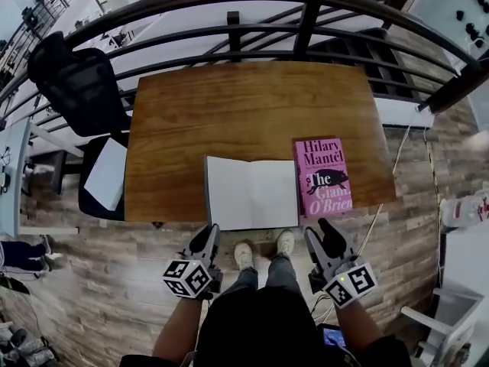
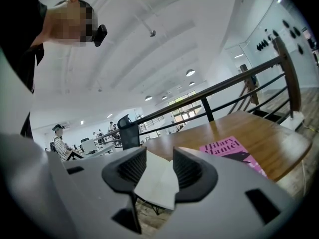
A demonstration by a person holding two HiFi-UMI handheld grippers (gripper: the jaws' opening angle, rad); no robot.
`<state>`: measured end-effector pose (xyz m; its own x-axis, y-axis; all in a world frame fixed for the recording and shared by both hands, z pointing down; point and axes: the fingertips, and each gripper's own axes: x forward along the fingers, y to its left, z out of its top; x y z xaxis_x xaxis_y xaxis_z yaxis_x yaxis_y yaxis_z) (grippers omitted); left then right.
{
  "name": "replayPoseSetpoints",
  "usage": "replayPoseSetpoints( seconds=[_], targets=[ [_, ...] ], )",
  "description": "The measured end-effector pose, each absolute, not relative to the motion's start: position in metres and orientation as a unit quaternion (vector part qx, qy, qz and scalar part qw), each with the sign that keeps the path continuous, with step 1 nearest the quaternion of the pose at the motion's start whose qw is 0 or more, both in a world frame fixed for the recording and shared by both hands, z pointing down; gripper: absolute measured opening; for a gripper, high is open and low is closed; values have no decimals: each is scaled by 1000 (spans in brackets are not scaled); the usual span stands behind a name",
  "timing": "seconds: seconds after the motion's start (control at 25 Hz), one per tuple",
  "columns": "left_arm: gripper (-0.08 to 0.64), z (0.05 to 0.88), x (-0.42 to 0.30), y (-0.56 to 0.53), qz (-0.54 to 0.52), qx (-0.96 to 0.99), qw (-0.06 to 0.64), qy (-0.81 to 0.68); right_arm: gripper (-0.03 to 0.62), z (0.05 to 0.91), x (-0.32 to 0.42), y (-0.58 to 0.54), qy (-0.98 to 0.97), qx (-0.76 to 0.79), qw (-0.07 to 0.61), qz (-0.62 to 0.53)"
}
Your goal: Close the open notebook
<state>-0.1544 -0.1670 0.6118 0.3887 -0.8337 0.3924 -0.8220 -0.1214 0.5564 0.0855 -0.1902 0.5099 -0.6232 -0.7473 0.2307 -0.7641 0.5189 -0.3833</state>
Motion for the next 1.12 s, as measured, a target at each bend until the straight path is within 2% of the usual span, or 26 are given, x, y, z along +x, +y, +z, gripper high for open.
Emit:
replayPoseSetpoints(
  seconds=[0.24,0.92,1.0,1.08,1.12],
  targets=[
    [44,580,-110,-174,30,808,308,-502,161,499,104,-186,-863,454,-2,221],
    [63,568,-26,-186,69,864,297,-400,158,507,170,-164,-817,528,-30,230],
    [99,567,-14,-184,72,873,300,-378,158,506,173,-163,-815,531,-28,231],
    [207,566,-3,-184,74,881,298,-360,160,505,175,-162,-813,534,-28,230],
    [225,566,0,-184,74,884,296,-355,160,504,175,-162,-813,535,-28,228]
  ],
)
